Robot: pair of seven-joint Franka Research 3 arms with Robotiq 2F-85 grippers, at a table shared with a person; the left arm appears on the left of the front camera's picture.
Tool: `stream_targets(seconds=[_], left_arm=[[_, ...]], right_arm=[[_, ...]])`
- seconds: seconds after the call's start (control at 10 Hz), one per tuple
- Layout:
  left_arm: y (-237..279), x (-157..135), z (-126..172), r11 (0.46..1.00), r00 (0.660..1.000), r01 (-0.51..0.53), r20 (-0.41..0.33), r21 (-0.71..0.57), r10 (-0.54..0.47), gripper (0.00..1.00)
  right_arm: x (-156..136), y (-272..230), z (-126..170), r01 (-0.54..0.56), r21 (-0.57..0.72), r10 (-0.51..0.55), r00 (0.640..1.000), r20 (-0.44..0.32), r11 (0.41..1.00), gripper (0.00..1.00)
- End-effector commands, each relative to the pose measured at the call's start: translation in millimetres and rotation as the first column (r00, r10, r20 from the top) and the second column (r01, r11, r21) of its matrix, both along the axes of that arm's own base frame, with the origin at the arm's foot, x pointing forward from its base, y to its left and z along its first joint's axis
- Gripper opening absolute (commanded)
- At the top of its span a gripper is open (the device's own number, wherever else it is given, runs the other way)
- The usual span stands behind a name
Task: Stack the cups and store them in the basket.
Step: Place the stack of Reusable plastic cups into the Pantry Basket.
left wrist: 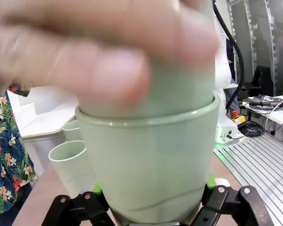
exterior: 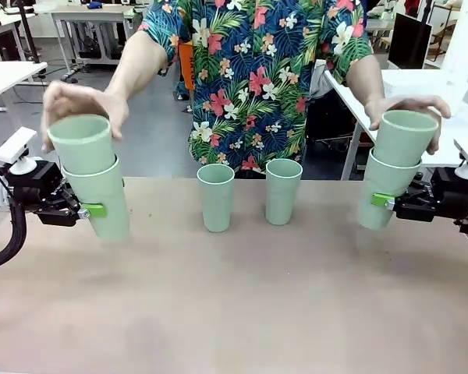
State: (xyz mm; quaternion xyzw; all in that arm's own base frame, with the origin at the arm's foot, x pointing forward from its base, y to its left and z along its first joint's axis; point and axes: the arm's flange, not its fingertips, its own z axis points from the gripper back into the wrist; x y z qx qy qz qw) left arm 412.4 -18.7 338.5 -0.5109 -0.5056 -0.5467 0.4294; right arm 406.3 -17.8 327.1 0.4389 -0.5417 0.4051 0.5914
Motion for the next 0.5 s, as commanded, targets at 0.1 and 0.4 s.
stream_targets(seconds=[0.1, 0.4], left_arm=[[0.8, -1.0, 1.9, 1.0, 1.0, 0.003, 0.002, -0.005, -0.003, 0.85], [0.8, -1.0, 1.9, 1.0, 1.0, 0.003, 0.002, -0.005, -0.003, 0.85]], right_arm=[[0.1, 0.7, 1.9, -0.001, -0.002, 0.001, 1.0, 0.004, 1.0, 0.85], [0.1, 0.7, 1.9, -0.001, -0.002, 0.001, 1.0, 0.004, 1.0, 0.85]])
